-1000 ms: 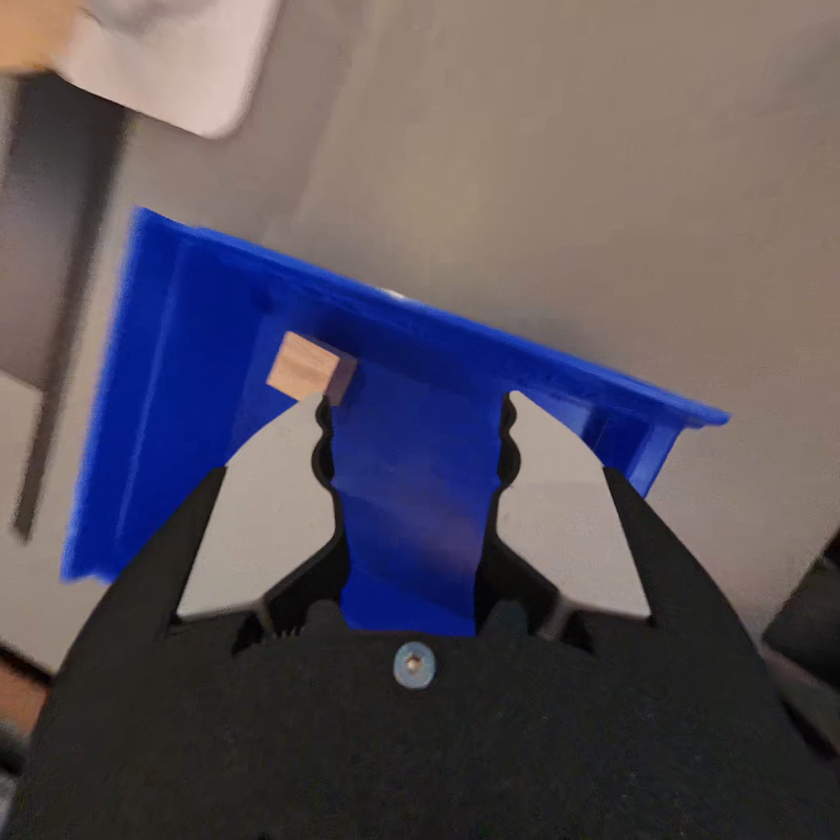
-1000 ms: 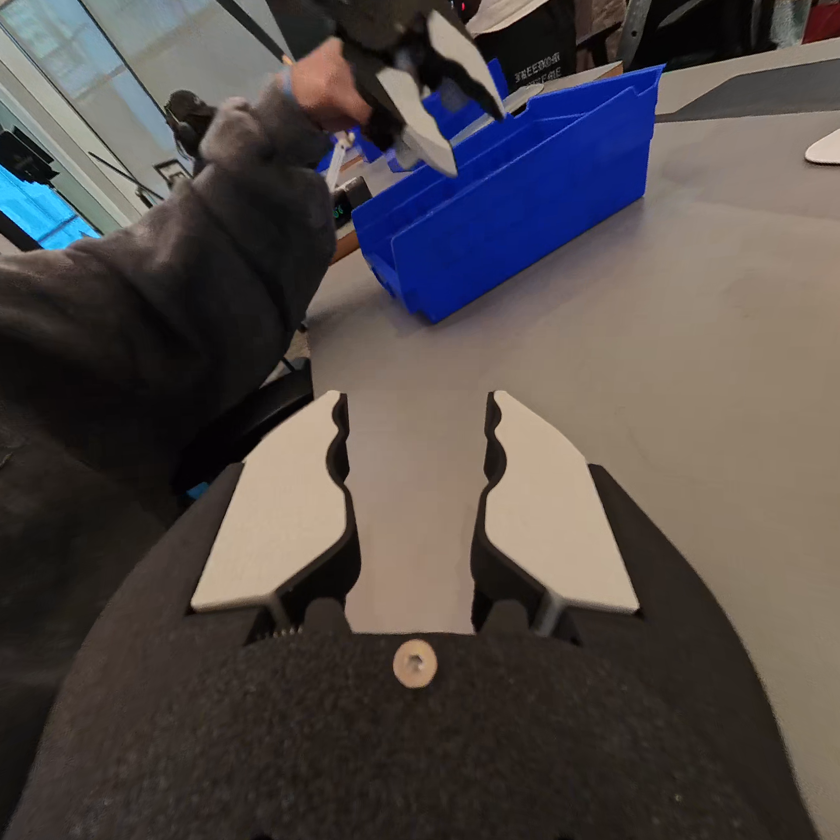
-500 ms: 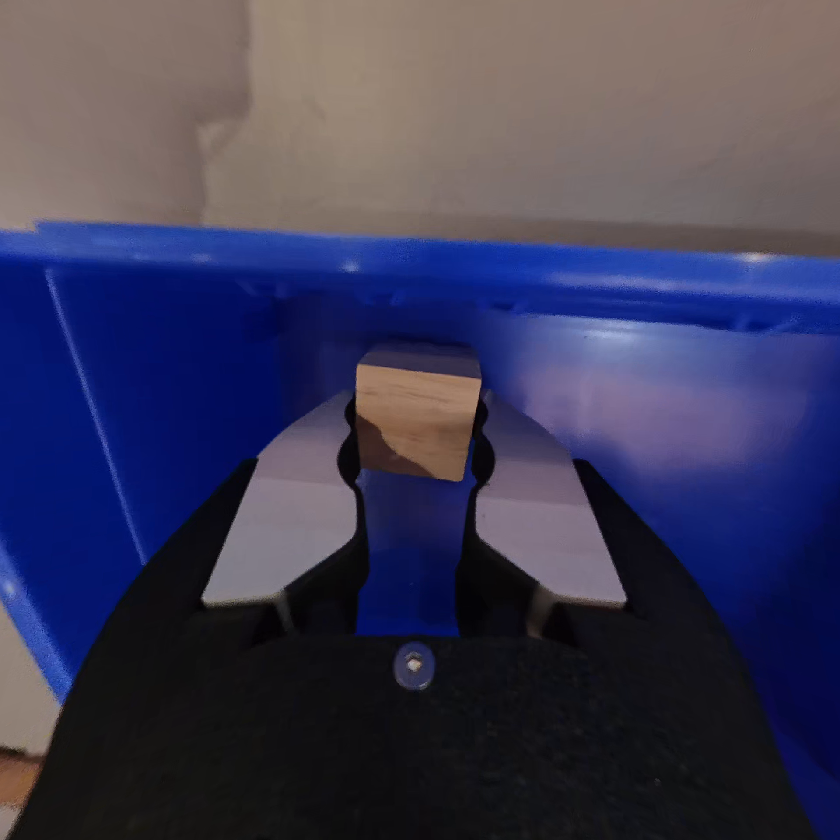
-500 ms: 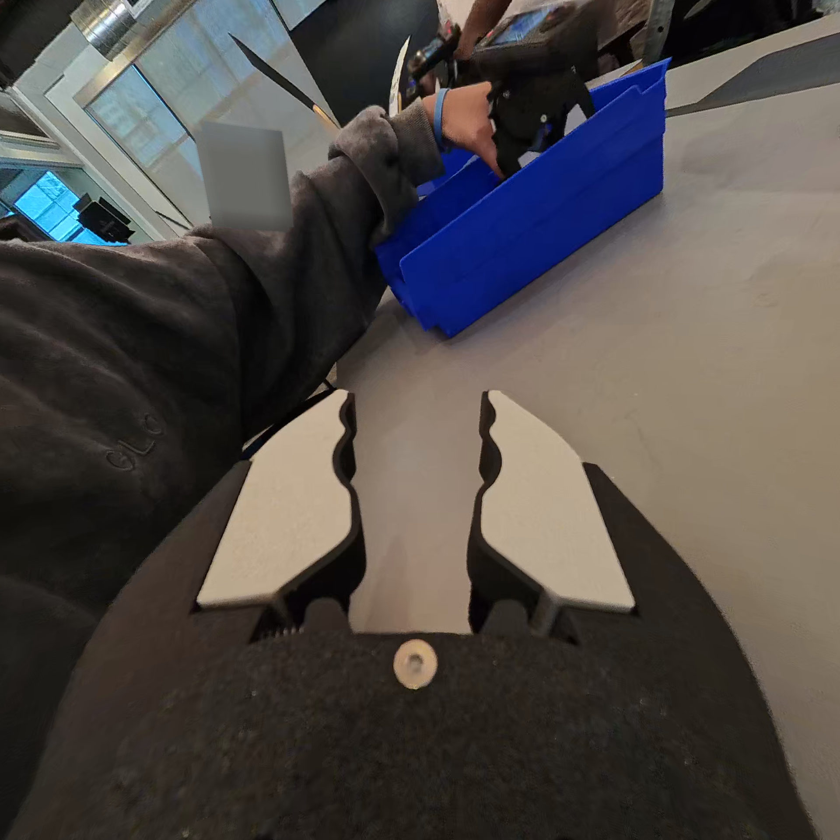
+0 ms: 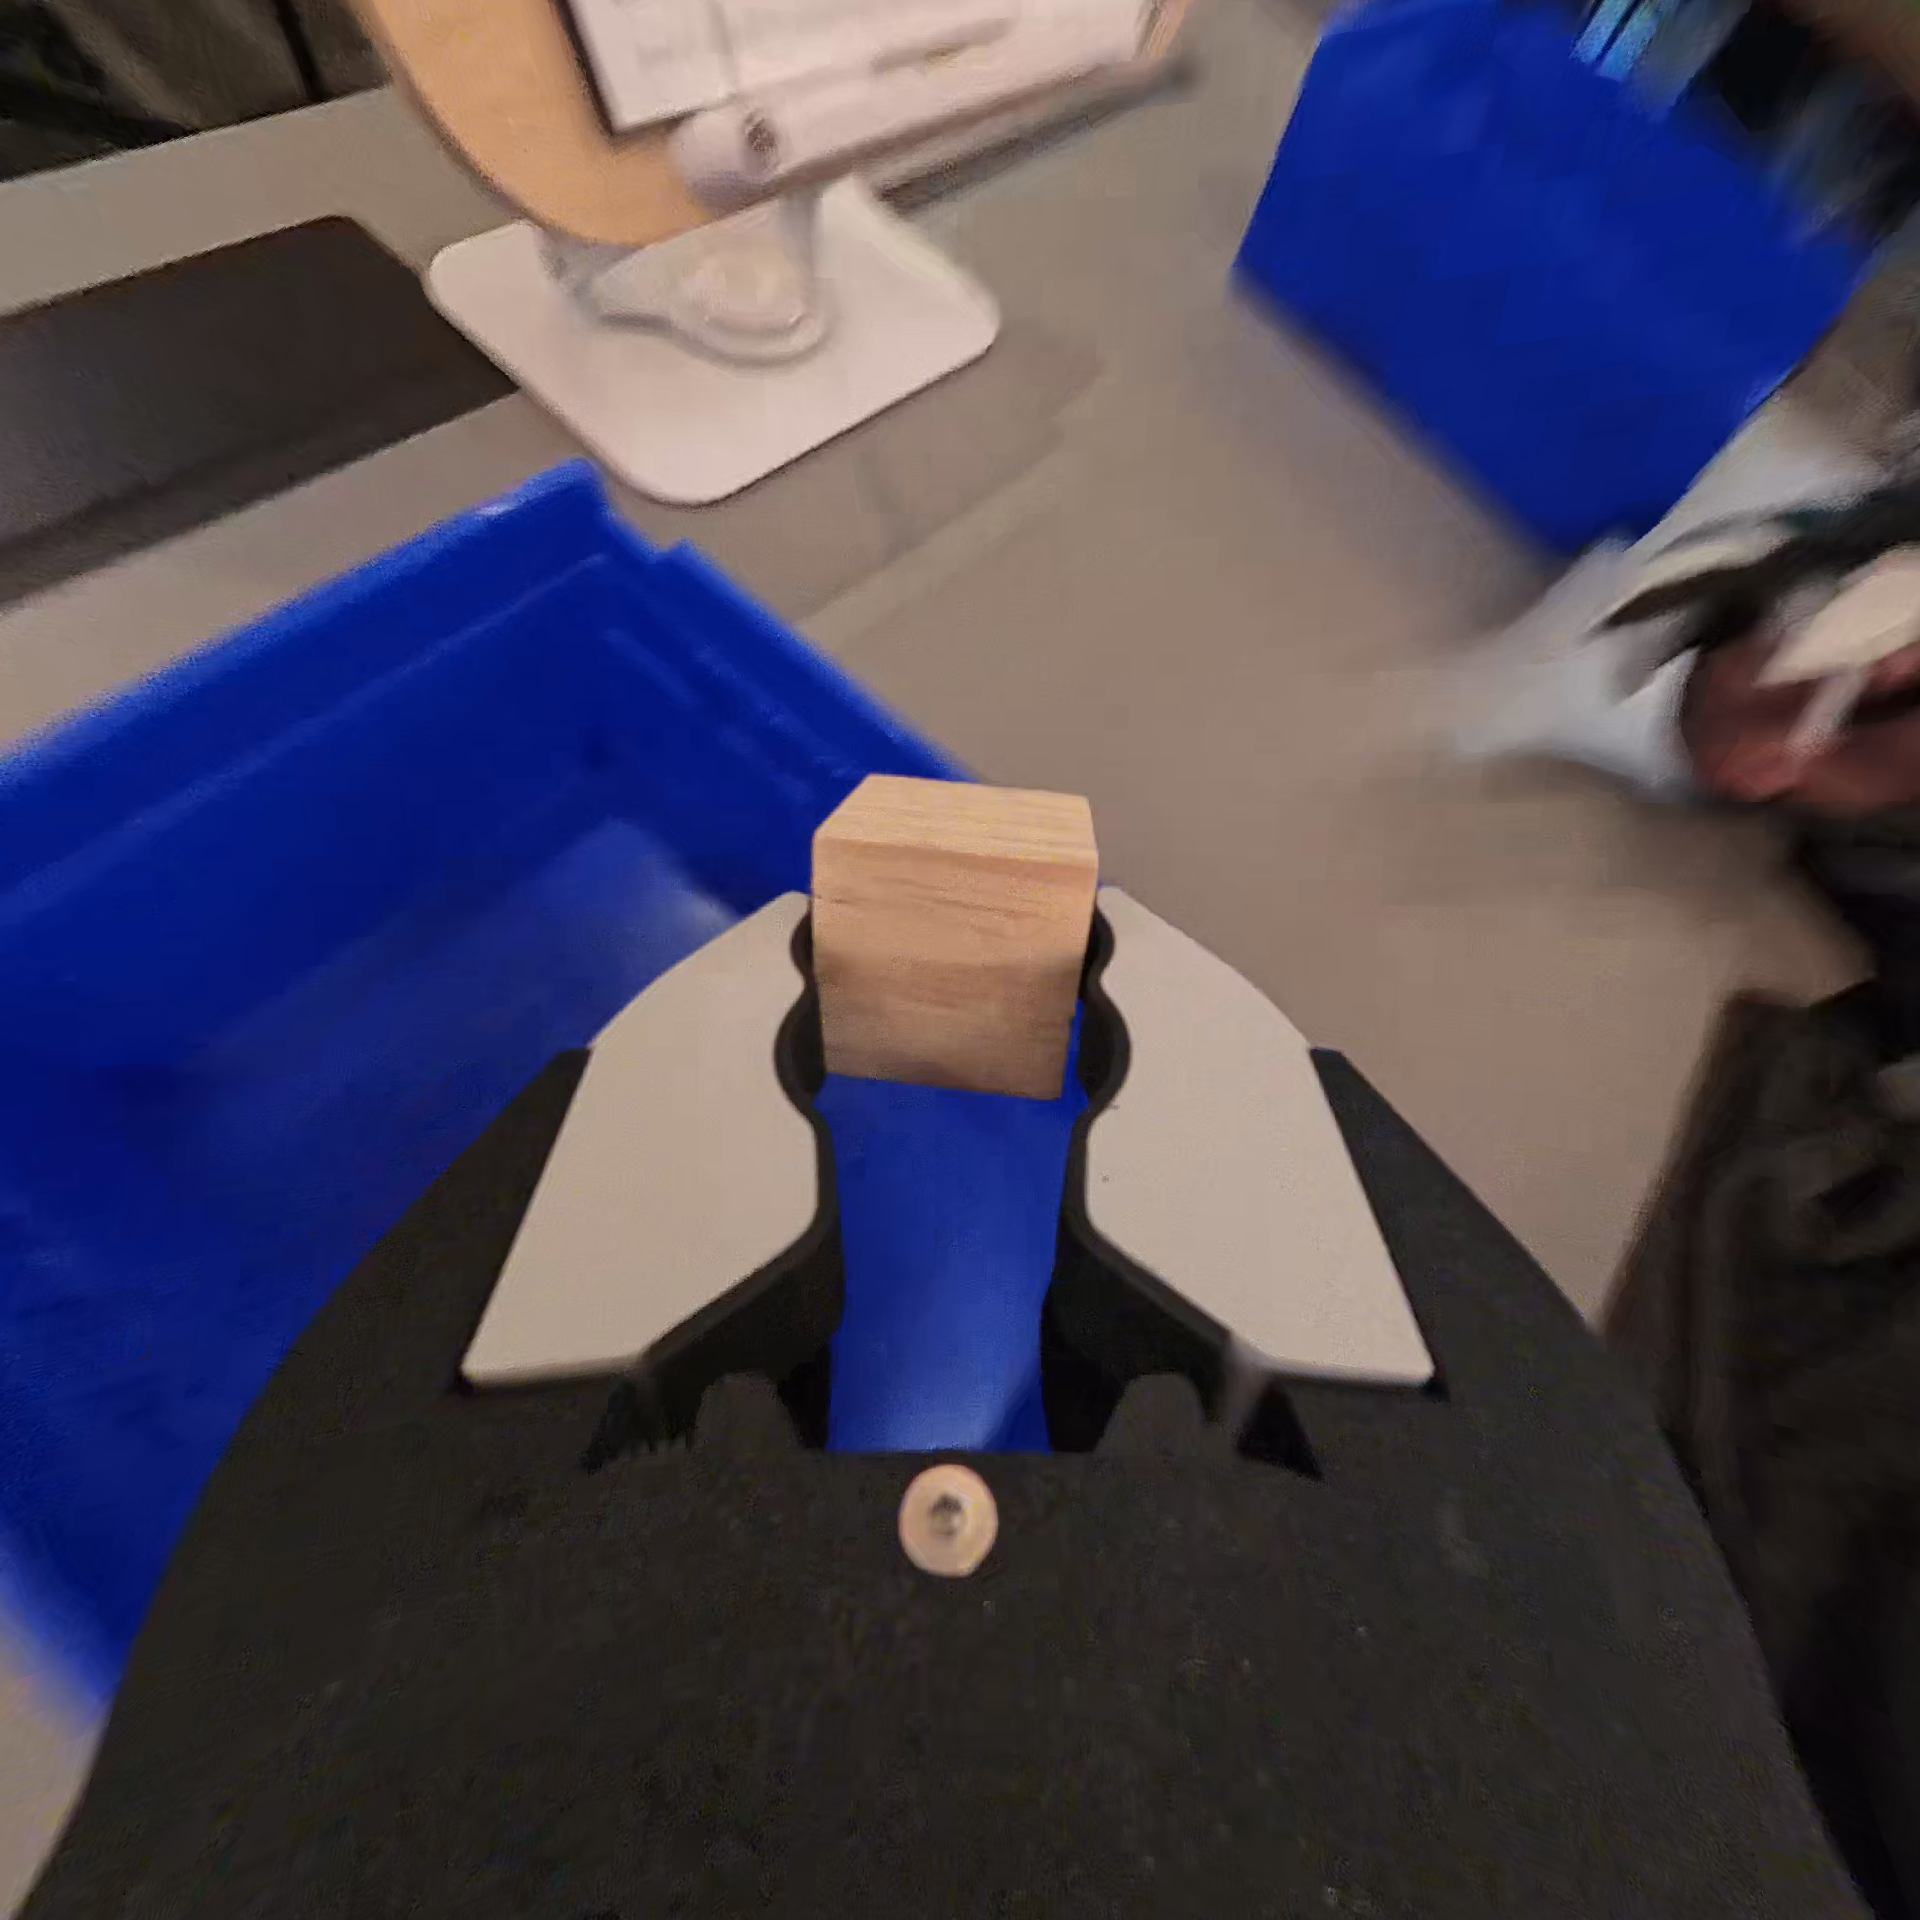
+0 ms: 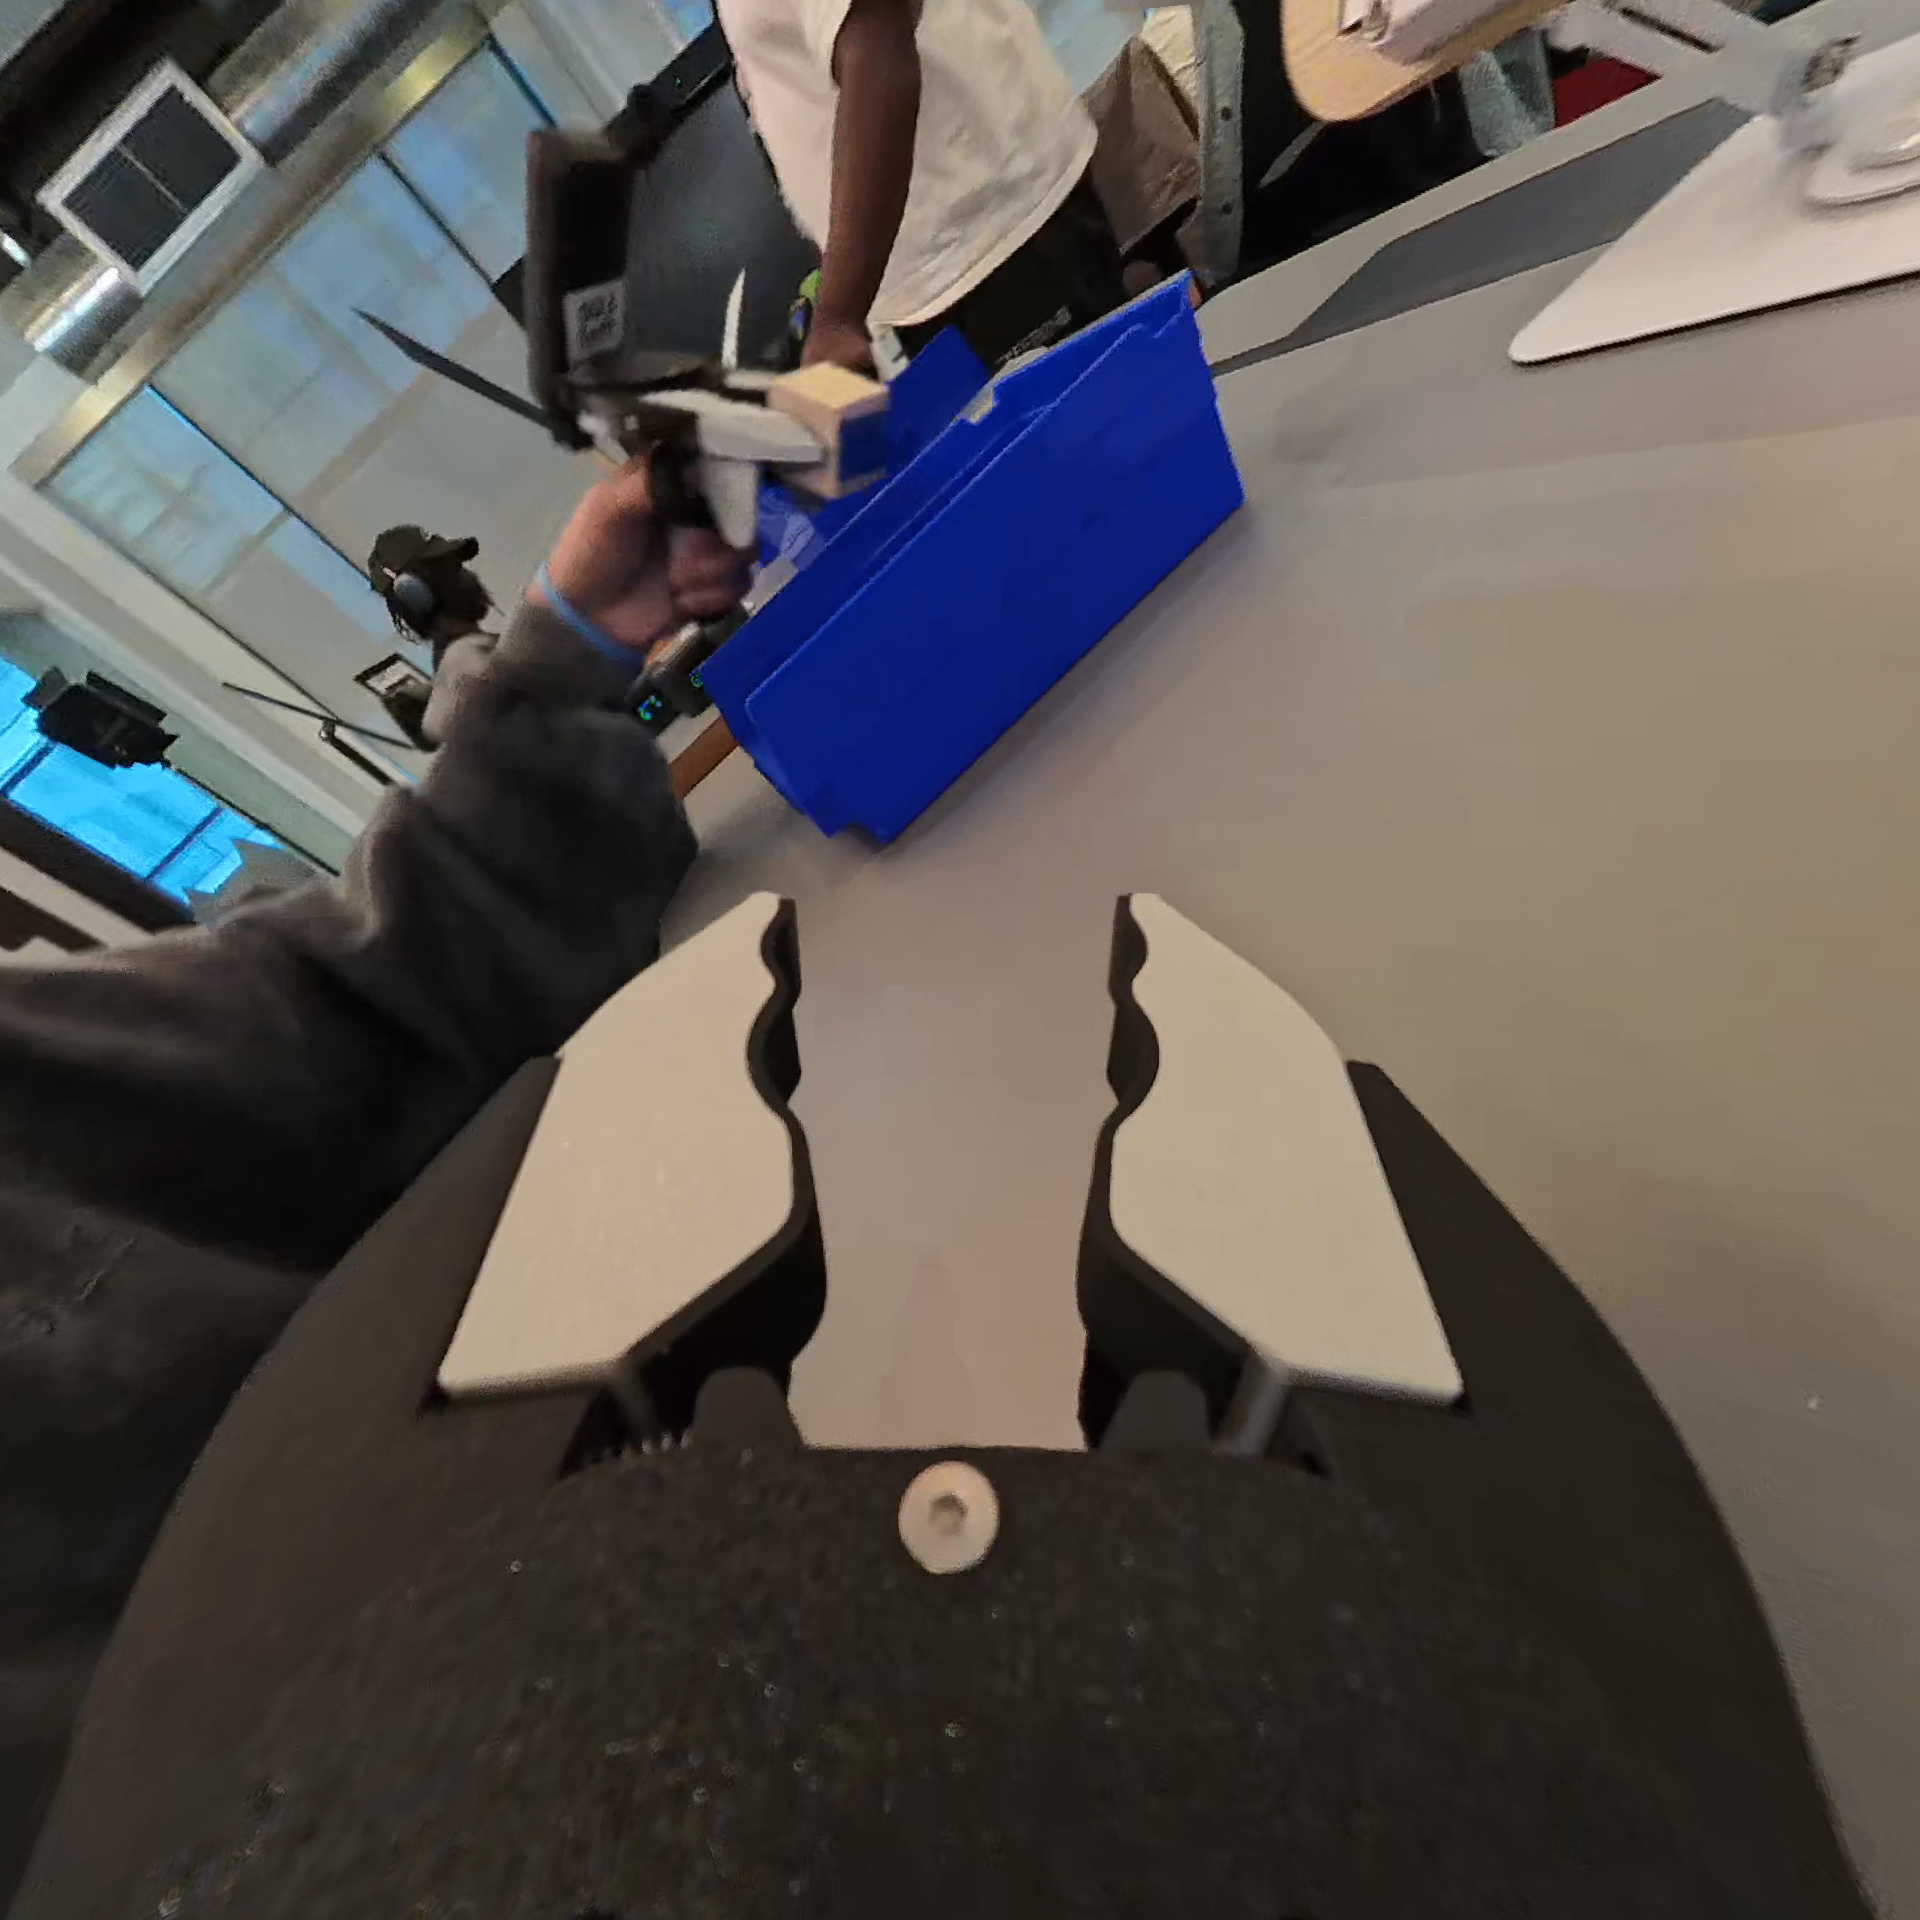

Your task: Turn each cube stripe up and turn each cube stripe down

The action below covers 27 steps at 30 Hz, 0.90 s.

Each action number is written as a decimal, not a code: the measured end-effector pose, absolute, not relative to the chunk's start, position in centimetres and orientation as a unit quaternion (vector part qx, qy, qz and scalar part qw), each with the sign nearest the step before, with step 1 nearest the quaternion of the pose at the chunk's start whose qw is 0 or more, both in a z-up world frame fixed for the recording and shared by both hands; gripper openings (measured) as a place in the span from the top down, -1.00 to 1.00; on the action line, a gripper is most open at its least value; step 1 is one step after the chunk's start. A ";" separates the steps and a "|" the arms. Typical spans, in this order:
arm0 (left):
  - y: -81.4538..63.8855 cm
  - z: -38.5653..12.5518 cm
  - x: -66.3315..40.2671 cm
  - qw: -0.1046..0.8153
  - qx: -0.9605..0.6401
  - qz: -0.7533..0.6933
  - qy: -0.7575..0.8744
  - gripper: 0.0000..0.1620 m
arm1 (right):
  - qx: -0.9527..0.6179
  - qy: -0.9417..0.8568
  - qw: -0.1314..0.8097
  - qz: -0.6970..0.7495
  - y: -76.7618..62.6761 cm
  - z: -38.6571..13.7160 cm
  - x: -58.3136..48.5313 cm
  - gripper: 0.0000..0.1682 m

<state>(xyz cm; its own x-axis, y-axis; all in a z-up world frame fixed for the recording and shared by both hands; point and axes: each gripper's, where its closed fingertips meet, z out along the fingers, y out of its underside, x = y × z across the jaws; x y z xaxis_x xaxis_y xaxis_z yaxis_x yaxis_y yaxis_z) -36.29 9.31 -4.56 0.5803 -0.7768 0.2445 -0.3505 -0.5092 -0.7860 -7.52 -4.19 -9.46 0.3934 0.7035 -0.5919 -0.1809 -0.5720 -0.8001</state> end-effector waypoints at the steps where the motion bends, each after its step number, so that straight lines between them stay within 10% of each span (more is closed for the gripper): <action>1: 8.0 -4.0 -34.8 0.360 -0.805 -0.348 0.317 0.44 | -0.718 -0.179 0.426 0.520 -3.9 -9.5 -7.6 0.29; 9: -3.7 -1.6 -18.4 0.333 -0.672 -0.592 0.293 0.44 | -0.613 -0.178 0.346 0.688 -7.1 -4.6 -12.6 0.27; 27: -8.2 -5.6 -11.9 0.468 -0.588 -0.410 0.516 0.44 | -0.562 -0.096 0.170 0.803 -9.9 -4.6 -13.2 0.18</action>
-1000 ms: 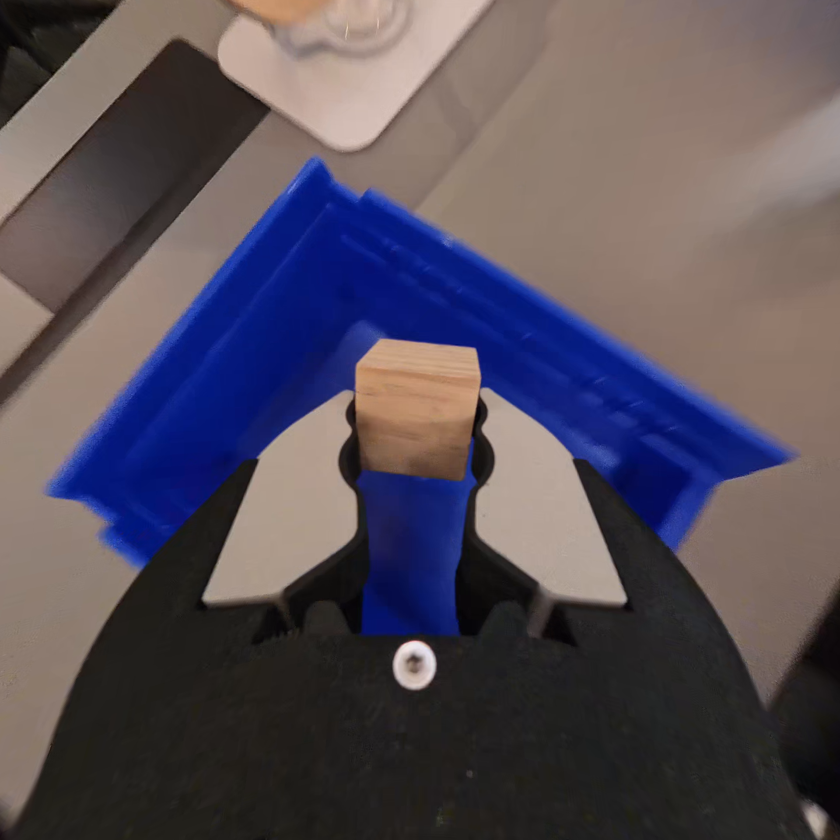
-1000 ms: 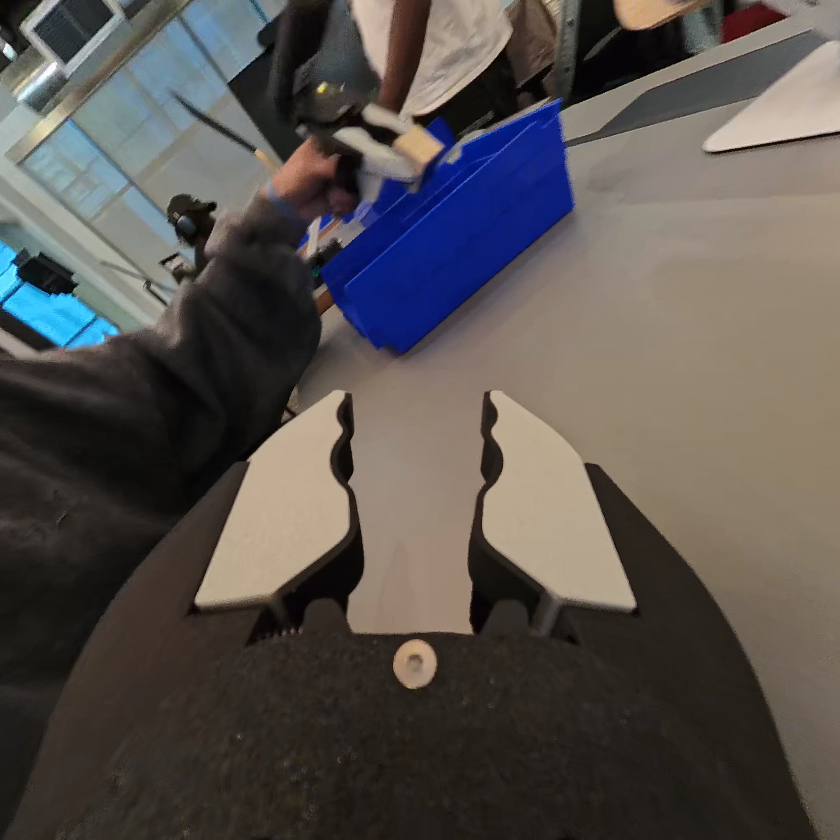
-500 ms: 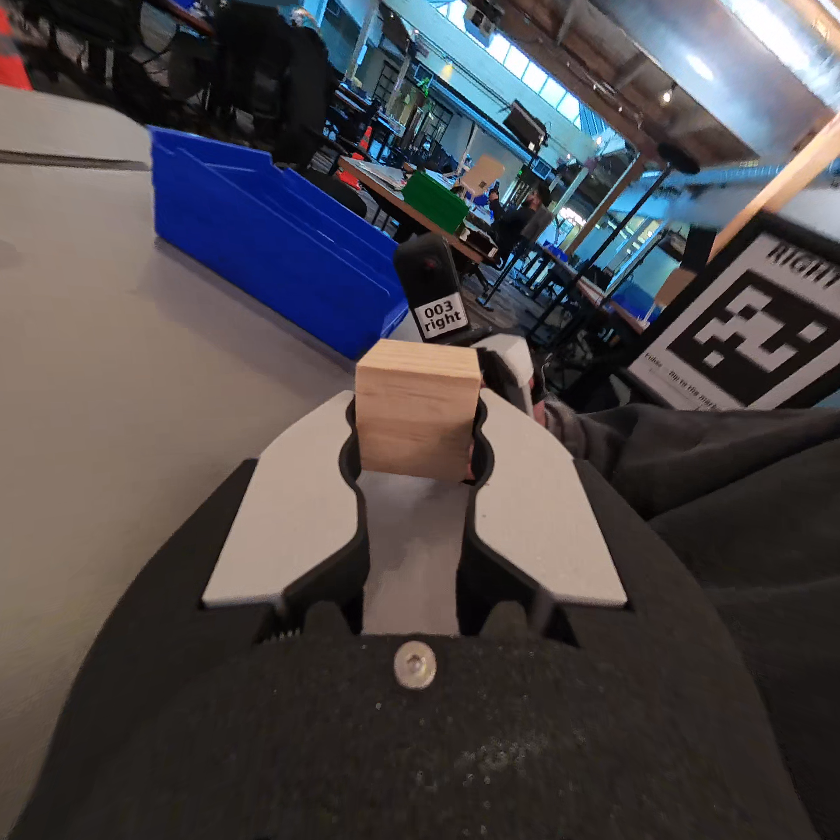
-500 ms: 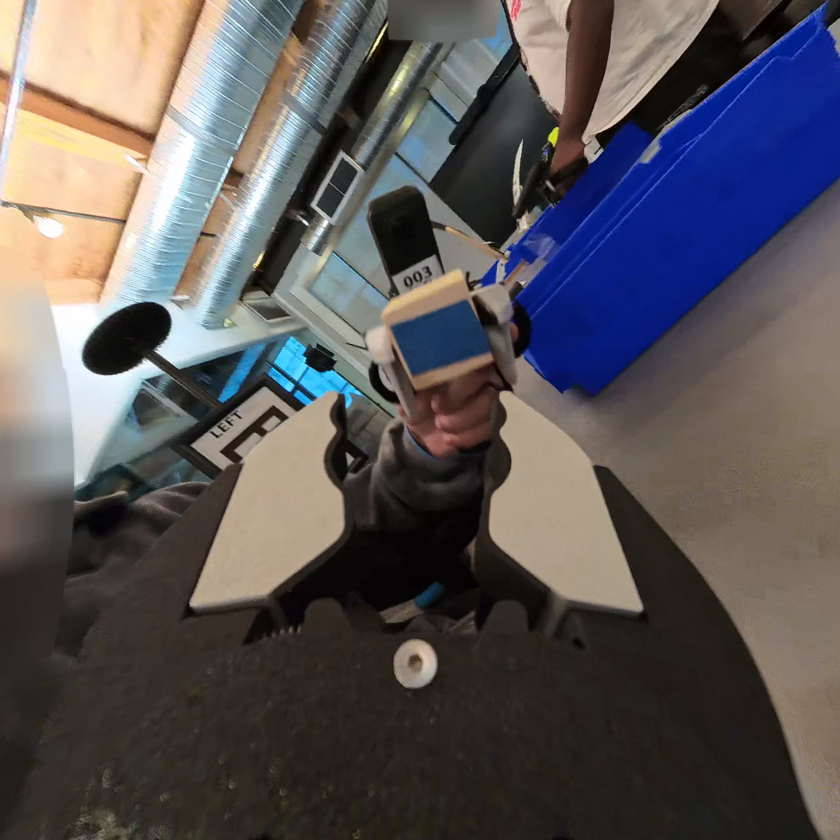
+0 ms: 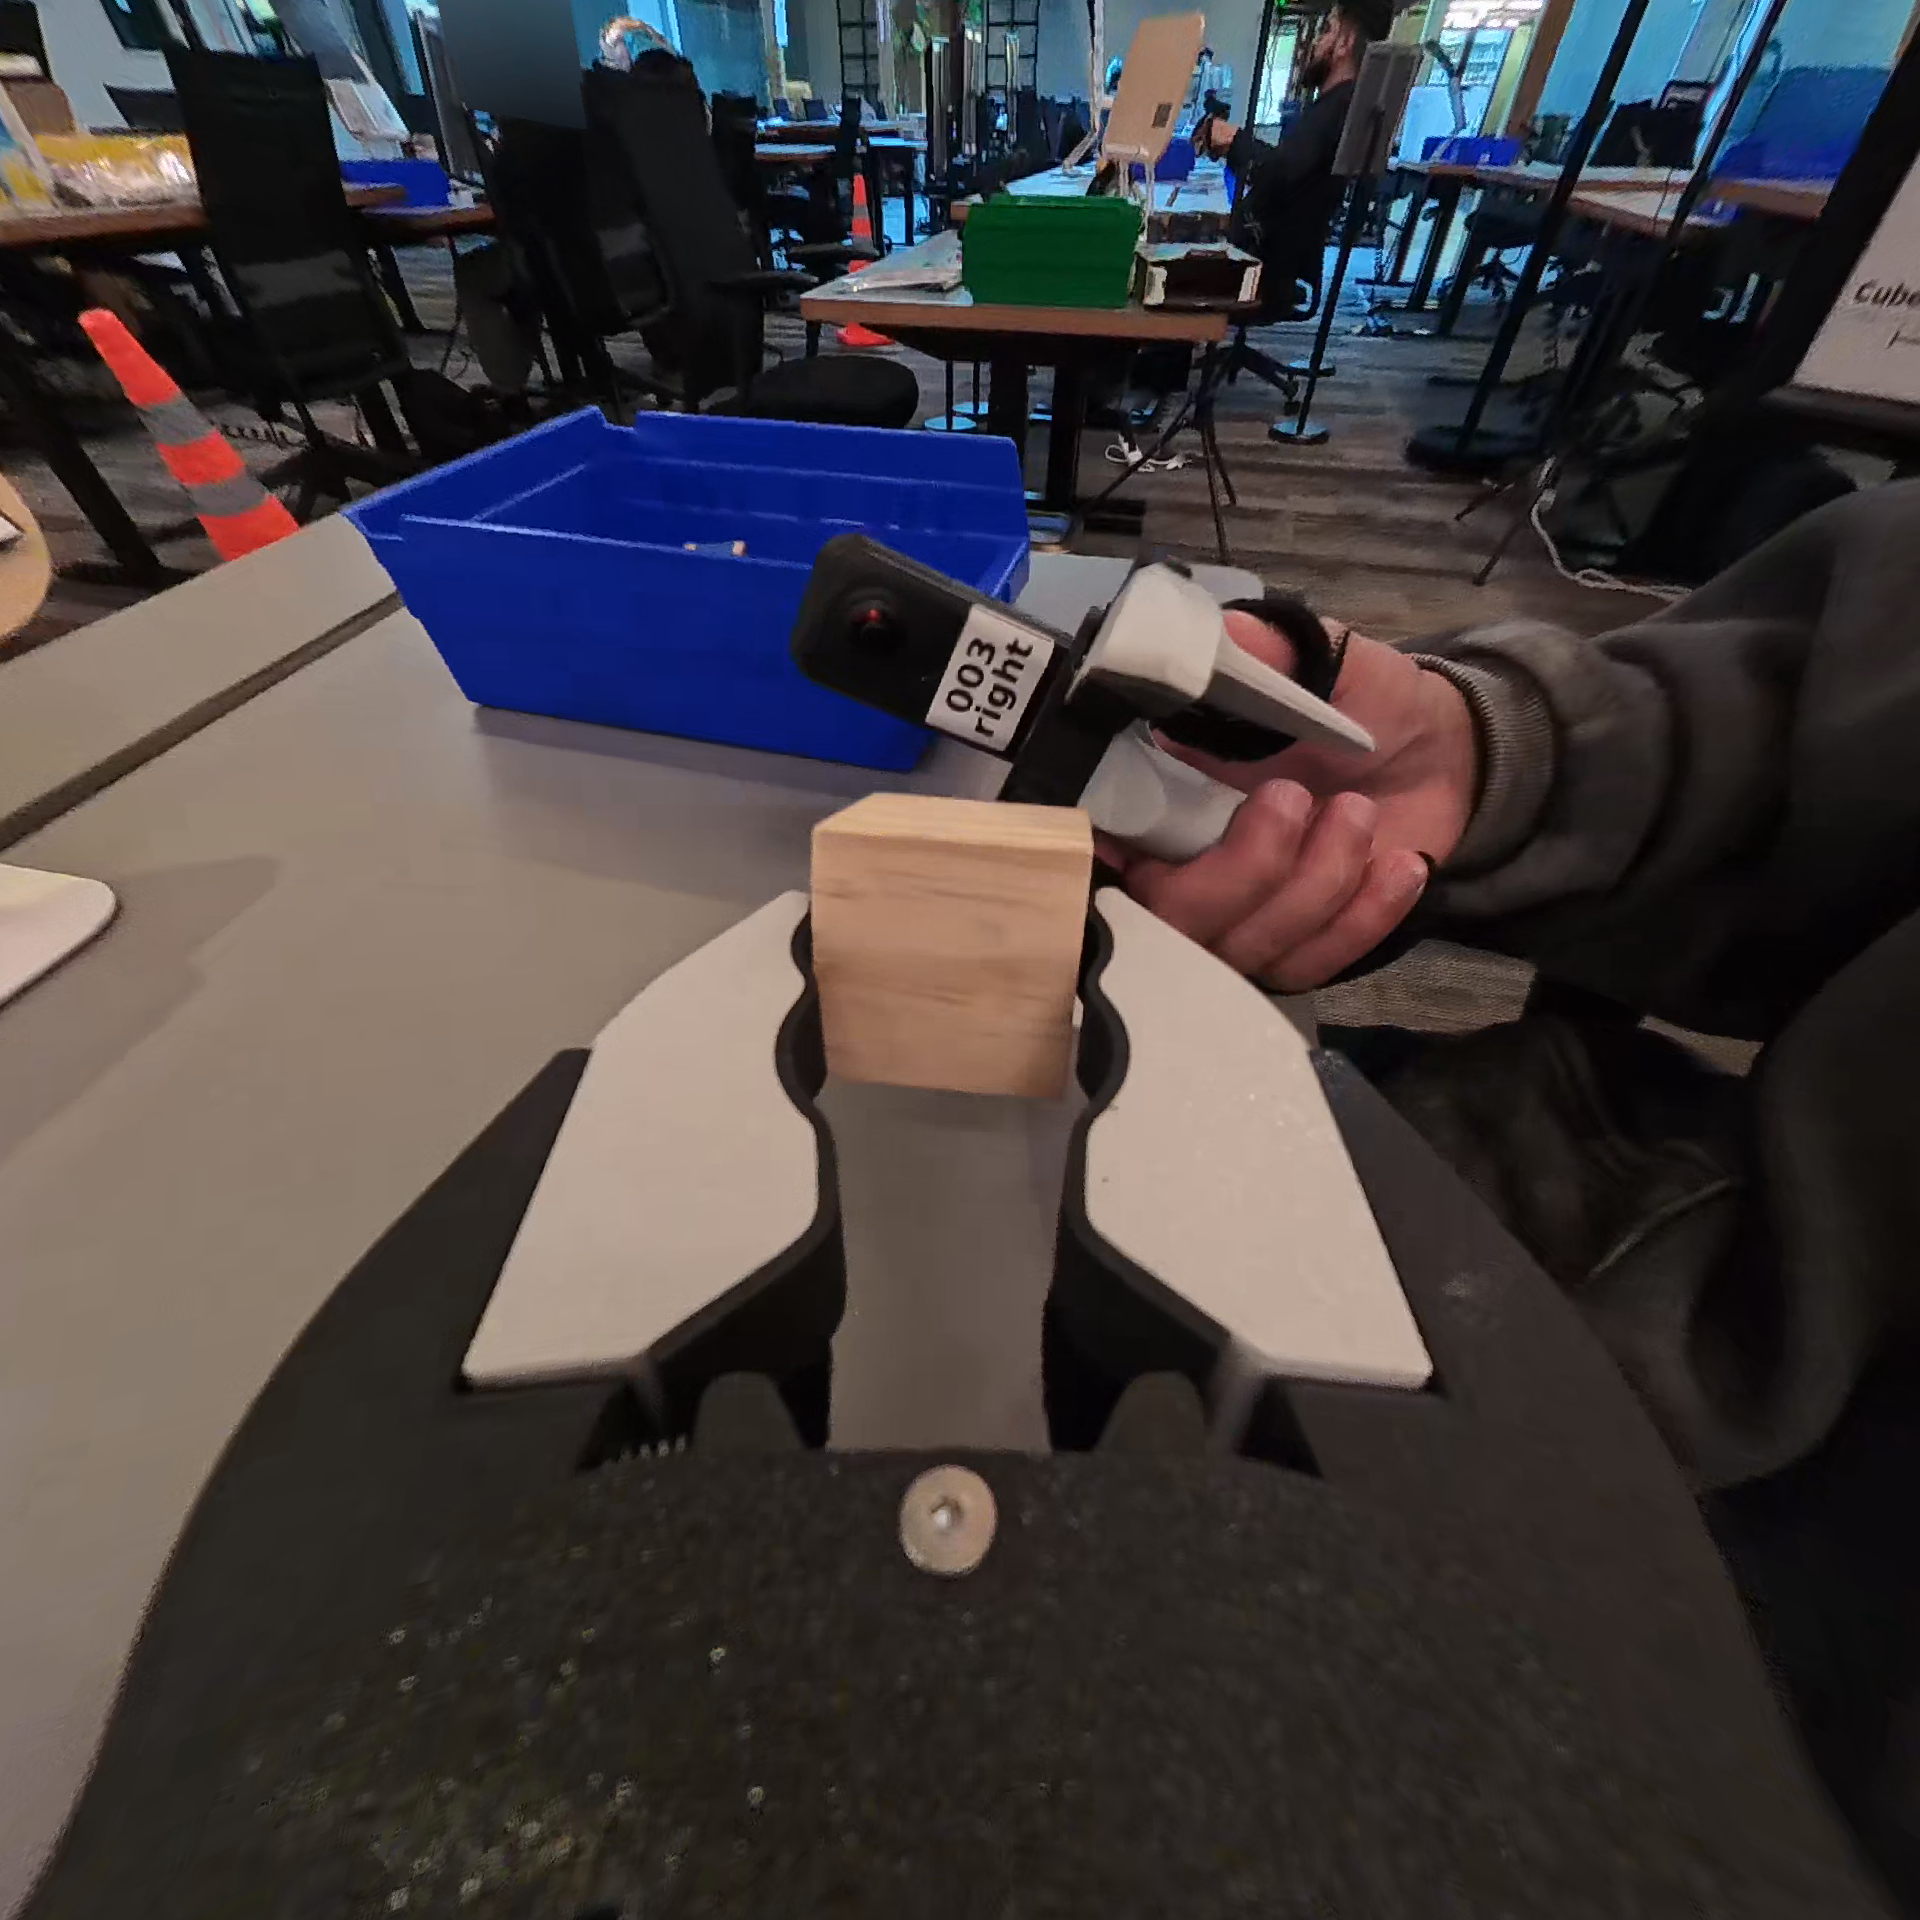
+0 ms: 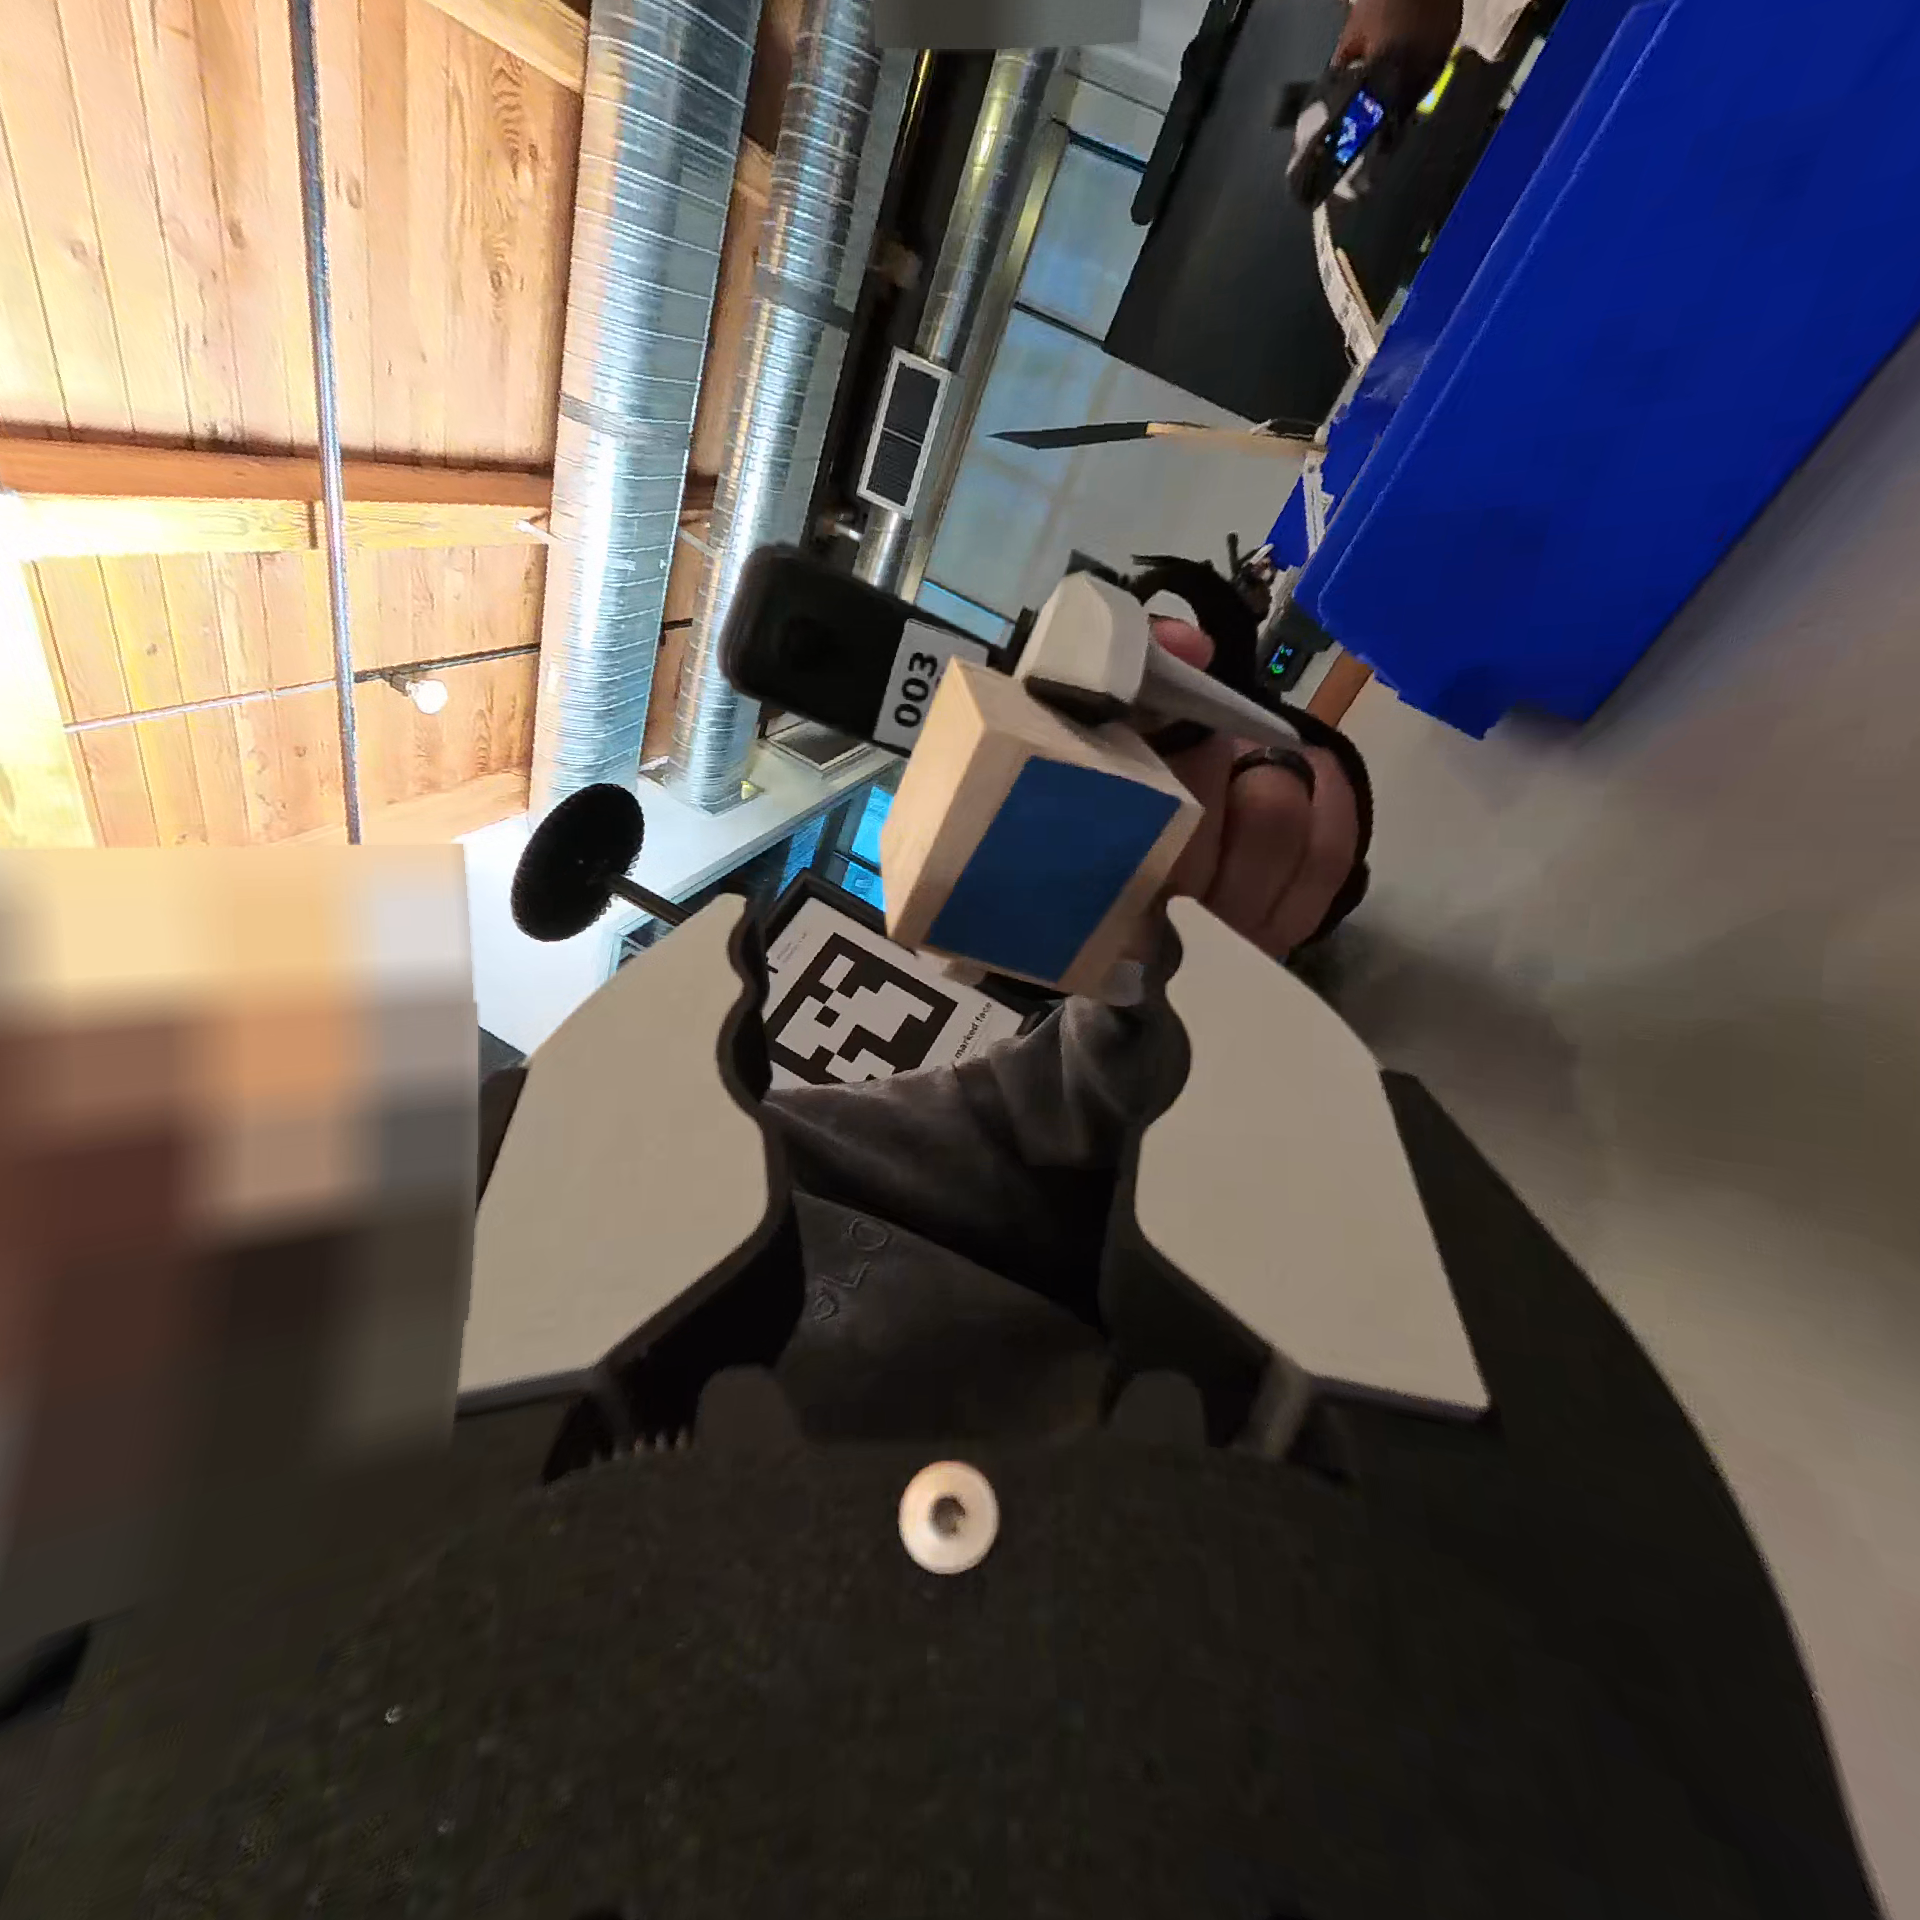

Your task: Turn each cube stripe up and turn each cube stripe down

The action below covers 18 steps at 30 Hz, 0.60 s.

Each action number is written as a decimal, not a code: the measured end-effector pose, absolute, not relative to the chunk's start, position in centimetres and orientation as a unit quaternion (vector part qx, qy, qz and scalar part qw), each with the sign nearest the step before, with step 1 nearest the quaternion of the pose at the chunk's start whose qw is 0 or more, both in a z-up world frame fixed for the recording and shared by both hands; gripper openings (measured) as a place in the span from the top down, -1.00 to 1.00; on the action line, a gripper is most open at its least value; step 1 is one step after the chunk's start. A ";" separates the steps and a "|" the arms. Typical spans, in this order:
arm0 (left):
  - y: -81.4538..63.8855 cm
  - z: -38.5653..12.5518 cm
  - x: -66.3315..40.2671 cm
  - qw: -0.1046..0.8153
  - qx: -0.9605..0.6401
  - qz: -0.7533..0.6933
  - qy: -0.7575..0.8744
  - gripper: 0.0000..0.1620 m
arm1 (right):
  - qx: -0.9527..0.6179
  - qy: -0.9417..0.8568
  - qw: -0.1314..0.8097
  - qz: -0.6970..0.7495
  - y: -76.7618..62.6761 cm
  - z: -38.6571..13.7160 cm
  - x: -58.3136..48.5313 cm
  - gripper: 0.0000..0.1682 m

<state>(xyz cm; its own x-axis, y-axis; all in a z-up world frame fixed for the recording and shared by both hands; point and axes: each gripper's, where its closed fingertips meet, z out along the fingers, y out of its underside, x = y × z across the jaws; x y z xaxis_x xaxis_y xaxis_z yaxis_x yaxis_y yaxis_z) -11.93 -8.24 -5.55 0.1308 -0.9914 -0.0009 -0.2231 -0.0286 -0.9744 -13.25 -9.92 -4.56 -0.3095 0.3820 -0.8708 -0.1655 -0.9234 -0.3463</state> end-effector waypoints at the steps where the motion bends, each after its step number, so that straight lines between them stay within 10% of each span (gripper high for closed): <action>1: -8.4 -5.7 -11.9 0.471 -0.583 -0.406 0.523 0.44 | -0.561 -0.091 0.161 0.807 -9.9 -4.6 -13.3 0.18; 9: -9.8 -6.2 -11.2 0.502 -0.534 -0.378 0.566 0.45 | -0.509 -0.046 0.036 0.859 -10.8 -5.2 -13.9 0.46; 12: -9.2 -7.1 -11.3 0.495 -0.565 -0.354 0.557 0.42 | -0.534 -0.045 0.065 0.842 -10.0 -6.0 -13.8 0.47; 15: -9.2 -7.8 -12.4 0.468 -0.616 -0.340 0.535 -0.05 | -0.562 -0.044 0.126 0.816 -8.6 -6.2 -12.4 0.47; 18: -7.7 -9.5 -14.8 0.445 -0.705 -0.305 0.460 0.01 | -0.637 -0.100 0.214 0.734 -8.1 -7.2 -11.1 0.47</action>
<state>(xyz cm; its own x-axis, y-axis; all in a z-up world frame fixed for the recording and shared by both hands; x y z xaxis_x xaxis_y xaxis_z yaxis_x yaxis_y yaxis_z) -14.77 -7.72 -9.55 0.3905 -0.9204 0.0199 -0.3777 -0.1799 -0.9083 -11.06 -8.12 -7.25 -0.0960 0.4418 -0.8920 -0.1875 -0.8881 -0.4197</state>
